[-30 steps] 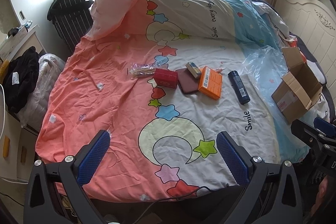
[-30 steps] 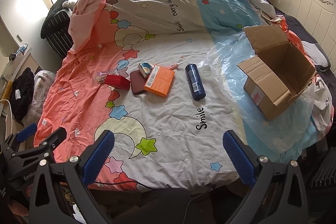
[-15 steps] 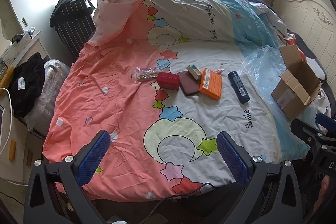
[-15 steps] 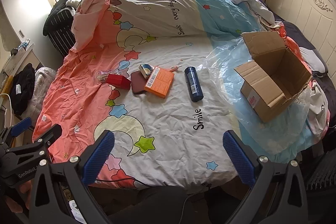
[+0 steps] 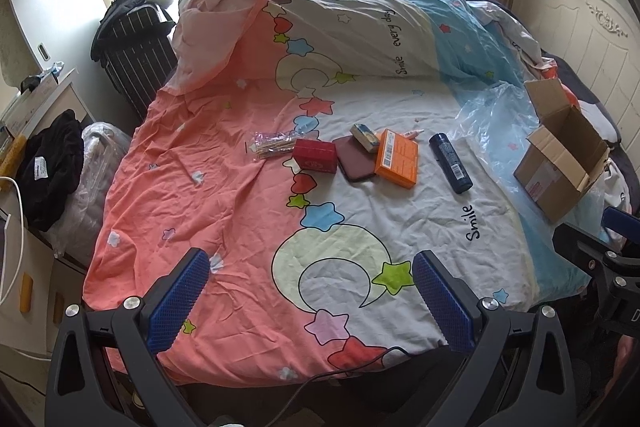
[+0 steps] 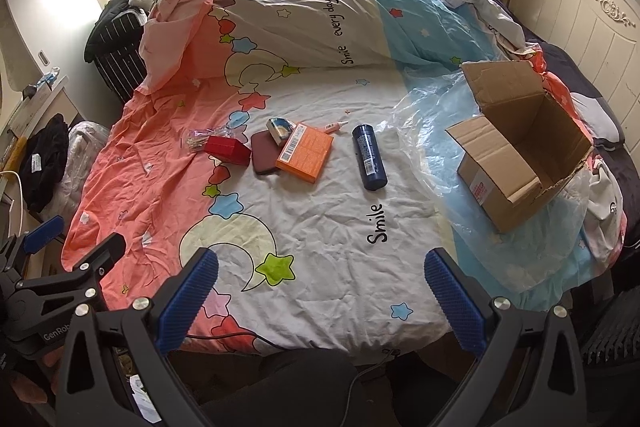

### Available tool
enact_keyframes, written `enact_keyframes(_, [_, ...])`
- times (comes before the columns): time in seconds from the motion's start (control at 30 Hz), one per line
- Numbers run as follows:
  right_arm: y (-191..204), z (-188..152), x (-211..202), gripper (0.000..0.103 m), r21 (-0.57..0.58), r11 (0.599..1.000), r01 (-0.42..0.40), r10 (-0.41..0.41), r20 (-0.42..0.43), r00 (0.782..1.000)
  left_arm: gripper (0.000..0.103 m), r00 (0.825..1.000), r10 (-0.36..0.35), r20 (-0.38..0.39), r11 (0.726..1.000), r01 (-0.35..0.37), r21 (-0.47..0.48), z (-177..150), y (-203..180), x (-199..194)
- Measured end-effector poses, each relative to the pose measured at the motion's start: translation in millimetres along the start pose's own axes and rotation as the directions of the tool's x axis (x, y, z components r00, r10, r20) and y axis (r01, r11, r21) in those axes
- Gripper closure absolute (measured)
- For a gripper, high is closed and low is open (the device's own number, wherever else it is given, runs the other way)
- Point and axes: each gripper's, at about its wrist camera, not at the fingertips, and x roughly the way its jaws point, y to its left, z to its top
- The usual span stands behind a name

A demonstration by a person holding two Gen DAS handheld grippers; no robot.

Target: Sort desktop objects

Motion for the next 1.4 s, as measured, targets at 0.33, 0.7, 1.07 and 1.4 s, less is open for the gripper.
enact_keyframes(0.33, [-3.1, 4.9, 31.1, 0.0, 0.001, 1.0, -0.014, 0.014, -0.058, 0.998, 0.0, 0.999, -0.028, -0.036, 0.999, 0.028, 0.022, -8.1, -1.9, 31.6])
enact_keyframes(0.7, [-0.7, 31.7, 77.9, 0.0, -0.088, 0.996, -0.005, -0.002, -0.073, 0.997, 0.0, 0.989, -0.046, -0.139, 0.997, 0.036, -0.074, 6.7, 12.0, 96.4])
enact_keyframes(1.07, [8.6, 54.7, 141.6, 0.0, -0.198, 0.98, 0.016, -0.035, -0.093, 0.995, 0.0, 0.982, -0.093, -0.164, 0.98, 0.061, -0.189, 55.7, 8.1, 166.6])
enact_keyframes(1.4, [14.9, 64.5, 184.2, 0.0, -0.28, 0.96, 0.007, -0.042, -0.12, 0.992, 0.0, 0.969, -0.109, -0.22, 0.955, 0.041, -0.294, 76.4, 9.5, 228.4])
